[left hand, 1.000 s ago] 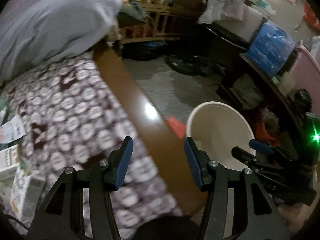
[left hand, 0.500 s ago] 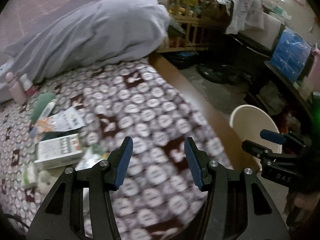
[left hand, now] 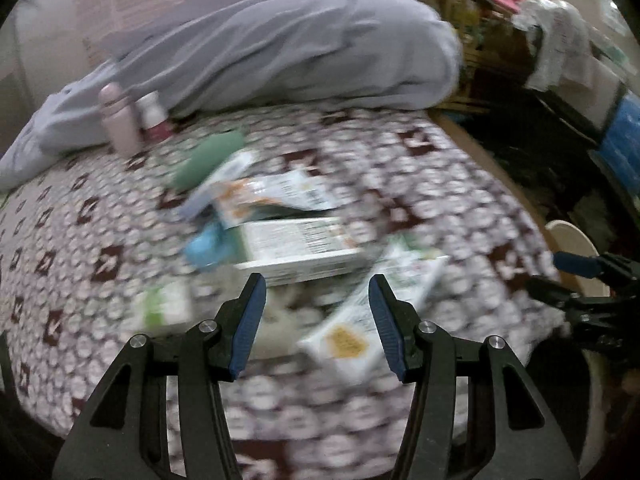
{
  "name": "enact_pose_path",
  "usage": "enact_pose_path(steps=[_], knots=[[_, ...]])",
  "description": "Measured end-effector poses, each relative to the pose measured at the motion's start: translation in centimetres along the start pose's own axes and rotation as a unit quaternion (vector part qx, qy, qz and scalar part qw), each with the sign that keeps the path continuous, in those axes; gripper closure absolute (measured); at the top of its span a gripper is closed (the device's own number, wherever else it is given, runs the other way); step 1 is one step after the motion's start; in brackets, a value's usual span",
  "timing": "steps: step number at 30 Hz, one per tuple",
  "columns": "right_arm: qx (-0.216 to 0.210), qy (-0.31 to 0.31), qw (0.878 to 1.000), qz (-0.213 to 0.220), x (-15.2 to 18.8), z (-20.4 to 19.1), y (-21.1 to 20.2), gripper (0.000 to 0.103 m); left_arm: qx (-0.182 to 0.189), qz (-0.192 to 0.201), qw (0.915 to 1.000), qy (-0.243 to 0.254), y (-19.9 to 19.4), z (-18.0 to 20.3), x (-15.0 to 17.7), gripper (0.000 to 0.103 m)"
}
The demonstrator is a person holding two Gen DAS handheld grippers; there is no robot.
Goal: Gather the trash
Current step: 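Move both tools back to the trash pile on the bed, then grasp the white tissue pack with the left tool while the right tool grasps the milk carton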
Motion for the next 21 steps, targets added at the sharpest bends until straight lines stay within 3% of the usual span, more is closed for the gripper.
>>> enact_pose_path(steps=[10, 16, 21], knots=[[-0.049, -0.054, 0.997, -0.007, -1.8, -7.8, 1.7, 0.032, -0.036, -0.039, 0.9961, -0.070, 1.1, -10.3, 4.8, 0.051], [-0.062, -0.100, 0.993, -0.015, -3.7, -12.8, 3.7, 0.029, -0.031, -0.053, 0.9930, -0.101, 1.8, -13.5, 6.8, 0.051], [-0.077, -0.090, 0.992, -0.042, -2.9, -13.6, 4.1, 0.029, -0.025, -0.069, 0.9911, -0.111, 2.8, -15.1, 7.9, 0.051]])
Point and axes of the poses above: each gripper's, at about its wrist camera, not at the fingertips, and y roughly the way its jaws point, z to its right, x to its underside, the point moved 6 cm from there along y, roughly the way its jaws point, and after that the axes turned 10 degrees about y, right-handed, at the moved point
